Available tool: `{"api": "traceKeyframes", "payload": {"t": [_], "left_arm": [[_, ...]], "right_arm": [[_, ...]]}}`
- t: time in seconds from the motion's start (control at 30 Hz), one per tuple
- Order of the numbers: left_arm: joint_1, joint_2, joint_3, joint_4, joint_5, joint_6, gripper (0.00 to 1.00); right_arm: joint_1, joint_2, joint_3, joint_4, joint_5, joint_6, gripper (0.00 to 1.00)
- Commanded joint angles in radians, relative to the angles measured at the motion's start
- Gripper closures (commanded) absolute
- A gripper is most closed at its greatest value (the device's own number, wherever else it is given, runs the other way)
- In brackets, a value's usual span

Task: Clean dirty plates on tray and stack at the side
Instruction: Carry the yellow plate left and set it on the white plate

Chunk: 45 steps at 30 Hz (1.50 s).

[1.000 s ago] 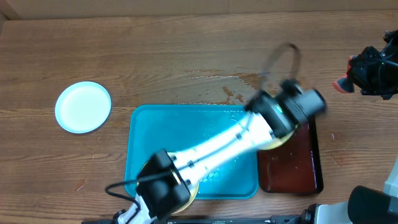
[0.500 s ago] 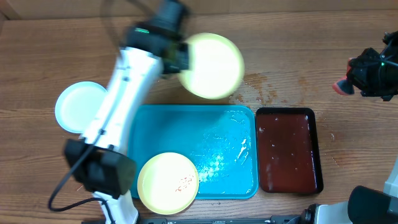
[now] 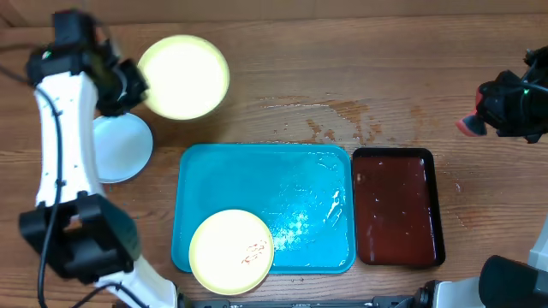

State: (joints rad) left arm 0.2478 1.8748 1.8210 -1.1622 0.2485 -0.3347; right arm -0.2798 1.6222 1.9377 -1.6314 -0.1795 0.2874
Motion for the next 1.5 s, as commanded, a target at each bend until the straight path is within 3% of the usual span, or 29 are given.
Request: {"api": "traceKeyframes", "payload": {"t": [0.0, 0.23, 0.33, 0.63, 0.73, 1.13, 1.37, 1.47], "left_arm": [[0.084, -0.127, -0.221, 0.098, 0.092, 0.040, 0.95], [0.359, -0.381, -0.725, 0.381, 0.251, 0.031, 0.95], [0.446, -0.404, -0.796, 0.436, 0.250, 0.011, 0.96], [0.487, -0.333, -0.811, 0.533, 0.160, -0.069, 0.96], [0.499, -0.302, -0.811, 0.539, 0.088, -0.155, 0.96], [0.581, -0.126, -0.811, 0.599, 0.130, -0.204, 0.96], [0.579, -0.108, -0.810, 0.670, 0.129, -0.217, 0.96], [0.573, -0.108, -0.809, 0.700, 0.130, -0.227, 0.73]], "right_arm": [[-0.002, -0.016, 0.027, -0.005, -0.006, -0.008, 0.96], [0.079, 0.002, 0.025, -0.055, -0.006, -0.008, 0.96], [0.130, 0.008, 0.025, -0.058, -0.006, -0.007, 0.96], [0.285, 0.011, -0.005, -0.058, -0.006, 0.013, 0.96], [0.325, 0.011, -0.023, -0.058, -0.006, 0.023, 0.96], [0.338, 0.011, -0.035, -0.062, -0.006, 0.023, 0.96], [0.338, 0.011, -0.035, -0.063, -0.006, 0.023, 0.96], [0.338, 0.011, -0.035, -0.063, -0.007, 0.023, 0.96]]}}
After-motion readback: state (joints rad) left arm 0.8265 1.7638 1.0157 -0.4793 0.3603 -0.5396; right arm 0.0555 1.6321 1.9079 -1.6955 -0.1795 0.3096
